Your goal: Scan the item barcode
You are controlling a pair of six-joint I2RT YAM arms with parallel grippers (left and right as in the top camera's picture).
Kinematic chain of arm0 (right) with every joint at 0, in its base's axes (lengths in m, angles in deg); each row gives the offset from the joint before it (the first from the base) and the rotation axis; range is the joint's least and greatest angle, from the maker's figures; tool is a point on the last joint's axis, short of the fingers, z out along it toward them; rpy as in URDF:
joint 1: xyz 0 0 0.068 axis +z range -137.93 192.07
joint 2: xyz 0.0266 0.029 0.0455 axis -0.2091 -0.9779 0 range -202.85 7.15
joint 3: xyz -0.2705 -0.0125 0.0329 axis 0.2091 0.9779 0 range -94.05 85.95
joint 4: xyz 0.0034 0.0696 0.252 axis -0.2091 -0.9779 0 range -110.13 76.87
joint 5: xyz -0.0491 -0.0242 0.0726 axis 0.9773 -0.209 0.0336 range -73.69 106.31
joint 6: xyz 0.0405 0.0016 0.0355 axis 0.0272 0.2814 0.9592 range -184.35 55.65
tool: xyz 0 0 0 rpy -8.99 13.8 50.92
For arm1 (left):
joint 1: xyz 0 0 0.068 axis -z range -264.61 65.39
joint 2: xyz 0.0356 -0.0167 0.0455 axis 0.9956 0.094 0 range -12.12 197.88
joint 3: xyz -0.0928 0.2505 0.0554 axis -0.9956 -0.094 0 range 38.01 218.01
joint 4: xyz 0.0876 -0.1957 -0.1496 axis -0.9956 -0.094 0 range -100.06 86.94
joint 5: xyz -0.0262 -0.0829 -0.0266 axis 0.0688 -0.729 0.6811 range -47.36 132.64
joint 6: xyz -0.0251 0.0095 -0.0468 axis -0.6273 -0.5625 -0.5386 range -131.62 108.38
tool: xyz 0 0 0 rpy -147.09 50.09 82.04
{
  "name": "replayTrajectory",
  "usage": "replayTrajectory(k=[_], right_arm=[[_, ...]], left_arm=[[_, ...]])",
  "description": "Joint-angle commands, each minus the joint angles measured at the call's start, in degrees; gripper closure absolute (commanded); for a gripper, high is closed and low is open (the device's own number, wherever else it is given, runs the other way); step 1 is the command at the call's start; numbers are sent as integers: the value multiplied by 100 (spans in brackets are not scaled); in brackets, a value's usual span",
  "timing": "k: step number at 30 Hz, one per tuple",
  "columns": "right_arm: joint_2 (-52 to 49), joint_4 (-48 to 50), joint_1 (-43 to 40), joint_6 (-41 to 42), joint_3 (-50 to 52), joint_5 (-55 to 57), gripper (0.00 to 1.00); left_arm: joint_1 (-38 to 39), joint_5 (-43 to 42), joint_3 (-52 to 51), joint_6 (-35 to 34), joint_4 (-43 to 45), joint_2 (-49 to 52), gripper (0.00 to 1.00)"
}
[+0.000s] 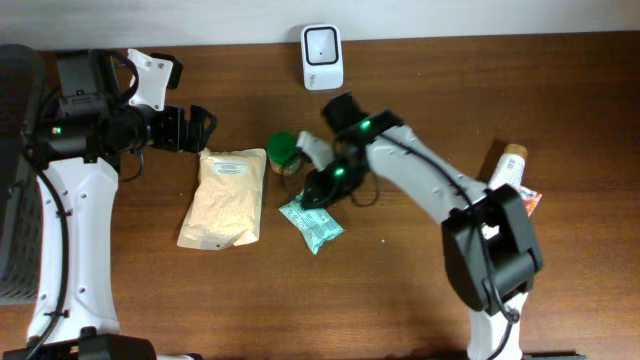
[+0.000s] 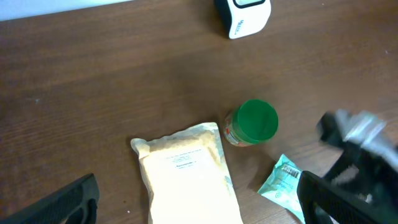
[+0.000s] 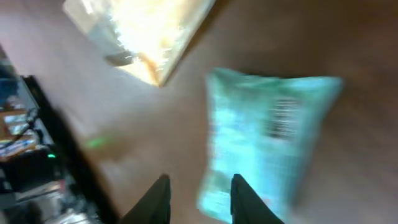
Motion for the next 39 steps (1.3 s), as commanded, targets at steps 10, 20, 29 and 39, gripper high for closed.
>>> replayTrajectory(k=[10,20,29,39], right_arm=[[-138,546,1029,2994,798,1585,53],[-129,529,525,2970,901,1574,54],[-125,83,-232,1152,800,1266,50],[-125,-44,-610,470,719,1056,50]], left_arm=[[-37,2,26,90,4,39,1],[-37,2,26,90,4,37,1],[-37,2,26,90,4,37,1],[-37,2,26,90,4,37,1]])
